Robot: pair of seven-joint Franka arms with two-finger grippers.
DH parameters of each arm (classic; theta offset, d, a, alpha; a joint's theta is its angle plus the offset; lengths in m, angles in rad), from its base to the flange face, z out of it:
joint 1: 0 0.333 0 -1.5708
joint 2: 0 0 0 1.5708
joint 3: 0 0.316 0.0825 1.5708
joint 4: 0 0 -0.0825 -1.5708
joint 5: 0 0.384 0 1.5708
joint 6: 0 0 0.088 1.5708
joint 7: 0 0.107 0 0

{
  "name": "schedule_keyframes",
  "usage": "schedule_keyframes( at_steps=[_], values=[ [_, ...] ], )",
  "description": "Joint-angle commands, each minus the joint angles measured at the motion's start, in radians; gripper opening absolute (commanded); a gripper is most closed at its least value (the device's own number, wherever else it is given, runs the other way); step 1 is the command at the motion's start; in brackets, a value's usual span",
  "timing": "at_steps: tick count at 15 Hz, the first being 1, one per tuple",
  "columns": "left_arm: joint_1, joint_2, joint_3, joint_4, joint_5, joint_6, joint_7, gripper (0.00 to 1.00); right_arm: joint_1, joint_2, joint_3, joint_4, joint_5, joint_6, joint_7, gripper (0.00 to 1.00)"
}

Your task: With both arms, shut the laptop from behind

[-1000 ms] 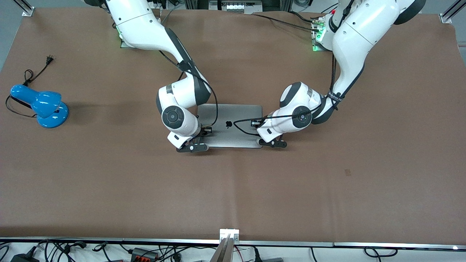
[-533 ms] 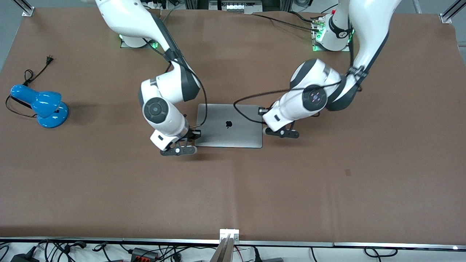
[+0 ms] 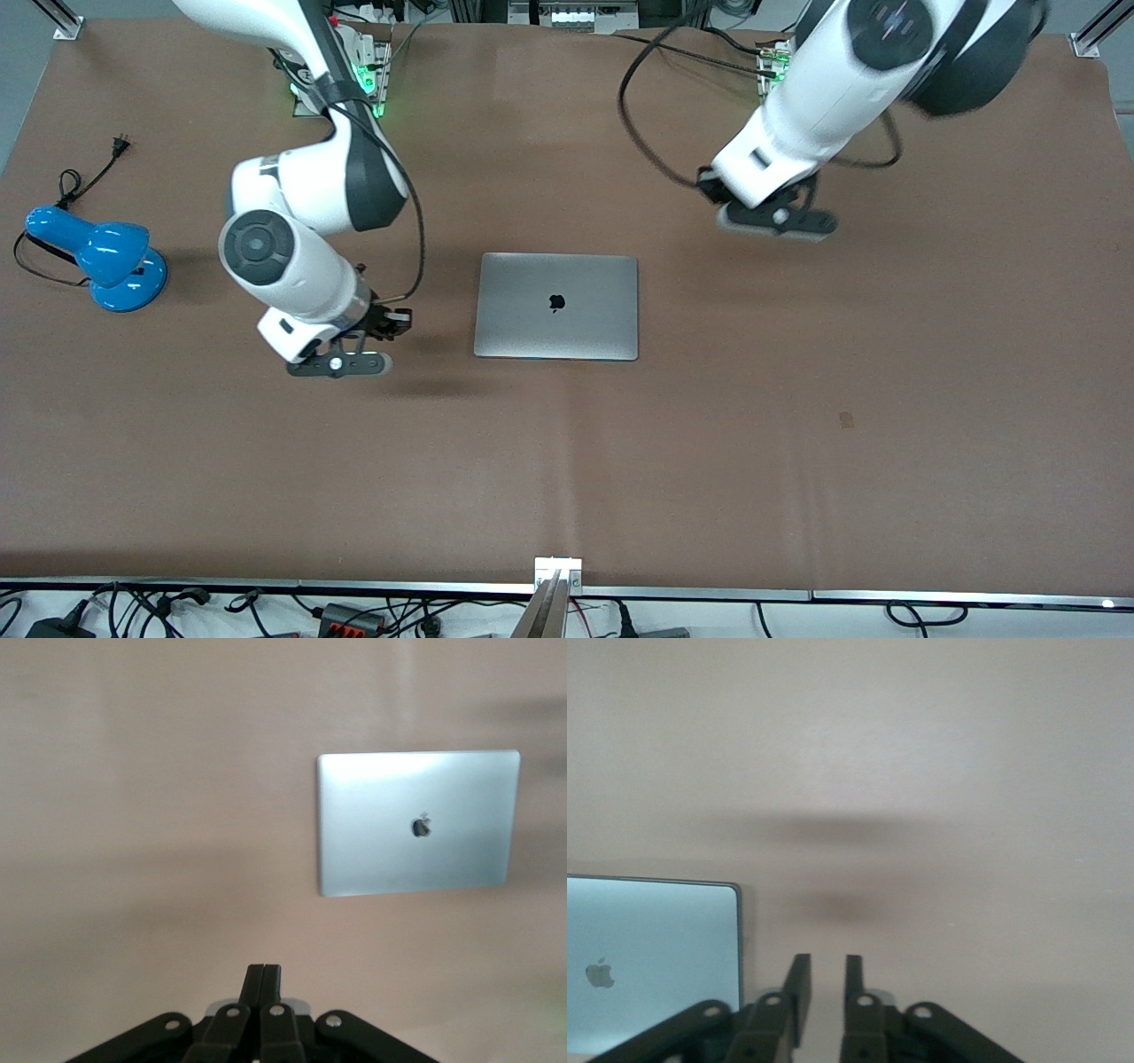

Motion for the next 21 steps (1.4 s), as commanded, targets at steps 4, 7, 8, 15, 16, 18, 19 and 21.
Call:
schedule_keyframes(
  at_steps=[4,7,8,15,16,18,19,21],
  values=[
    [0.109,-0.044,0.002,0.038,0.01,-0.13,0.048,0.02,-0.003,-0.064,-0.084,0.146,-0.014,-0.217,-0.013,1.0],
    [0.134,-0.063,0.008,0.032,0.013,-0.146,0.049,0.1,0.001,-0.064,-0.142,0.204,-0.028,-0.276,-0.01,1.0],
    [0.169,-0.063,0.01,0.032,0.015,-0.149,0.049,0.19,0.001,-0.065,-0.164,0.204,-0.014,-0.276,-0.01,1.0],
    [0.126,-0.054,0.178,0.022,0.039,-0.104,0.207,1.0,-0.181,-0.099,-0.06,0.218,-0.019,-0.264,-0.077,1.0],
    [0.099,-0.054,0.233,0.022,0.062,-0.101,0.27,1.0,-0.249,-0.103,-0.013,0.226,-0.025,-0.265,-0.077,1.0],
    [0.091,-0.052,0.272,0.016,0.067,-0.104,0.347,1.0,-0.368,-0.123,0.06,0.226,-0.045,-0.256,-0.085,1.0],
    [0.091,-0.058,0.274,0.006,0.067,-0.106,0.347,1.0,-0.432,-0.134,0.113,0.226,-0.057,-0.249,-0.091,1.0],
    [0.088,-0.06,0.269,0.008,0.071,-0.107,0.348,1.0,-0.584,-0.163,0.257,0.22,-0.103,-0.241,-0.096,1.0]
  ],
)
